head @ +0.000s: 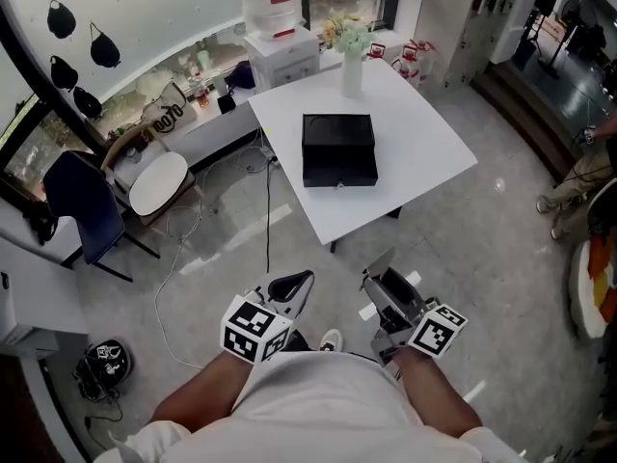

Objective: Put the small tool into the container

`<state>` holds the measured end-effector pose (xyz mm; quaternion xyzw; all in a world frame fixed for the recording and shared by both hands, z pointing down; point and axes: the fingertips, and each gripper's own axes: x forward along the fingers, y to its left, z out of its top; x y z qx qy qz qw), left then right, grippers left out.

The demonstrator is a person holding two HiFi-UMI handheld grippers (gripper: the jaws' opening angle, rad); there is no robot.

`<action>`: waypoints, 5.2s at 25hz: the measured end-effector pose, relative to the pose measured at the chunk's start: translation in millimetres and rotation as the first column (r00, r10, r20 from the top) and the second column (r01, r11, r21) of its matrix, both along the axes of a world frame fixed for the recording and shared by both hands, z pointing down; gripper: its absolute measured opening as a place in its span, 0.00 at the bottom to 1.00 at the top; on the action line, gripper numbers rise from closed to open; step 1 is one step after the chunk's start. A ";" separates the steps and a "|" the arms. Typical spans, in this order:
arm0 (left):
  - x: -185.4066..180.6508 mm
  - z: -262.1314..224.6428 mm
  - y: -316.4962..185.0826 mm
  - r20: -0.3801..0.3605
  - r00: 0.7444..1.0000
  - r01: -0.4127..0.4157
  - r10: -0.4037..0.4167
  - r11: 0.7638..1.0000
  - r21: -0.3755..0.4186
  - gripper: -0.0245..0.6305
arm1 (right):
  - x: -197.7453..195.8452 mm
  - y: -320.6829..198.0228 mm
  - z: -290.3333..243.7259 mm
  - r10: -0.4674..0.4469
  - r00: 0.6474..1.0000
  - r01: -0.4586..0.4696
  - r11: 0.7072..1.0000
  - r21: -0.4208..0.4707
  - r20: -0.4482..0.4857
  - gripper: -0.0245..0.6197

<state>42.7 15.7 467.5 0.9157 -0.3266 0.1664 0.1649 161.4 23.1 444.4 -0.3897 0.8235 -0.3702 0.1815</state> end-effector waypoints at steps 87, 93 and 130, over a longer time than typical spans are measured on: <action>-79.3 61.5 -320.2 0.053 0.996 0.079 -0.073 0.990 -0.118 0.05 | -13.2 -422.5 275.3 -0.416 0.564 -0.240 0.744 -0.623 -0.714 0.49; -80.6 63.4 -314.8 0.064 0.993 0.103 -0.096 0.986 -0.128 0.05 | -11.6 -422.9 278.6 -0.411 0.539 -0.263 0.747 -0.611 -0.735 0.50; -16.9 23.0 -333.4 0.009 0.998 -0.056 0.057 0.997 -0.058 0.05 | -44.1 -345.3 29.6 -0.114 0.816 0.091 0.993 -0.070 -0.567 0.27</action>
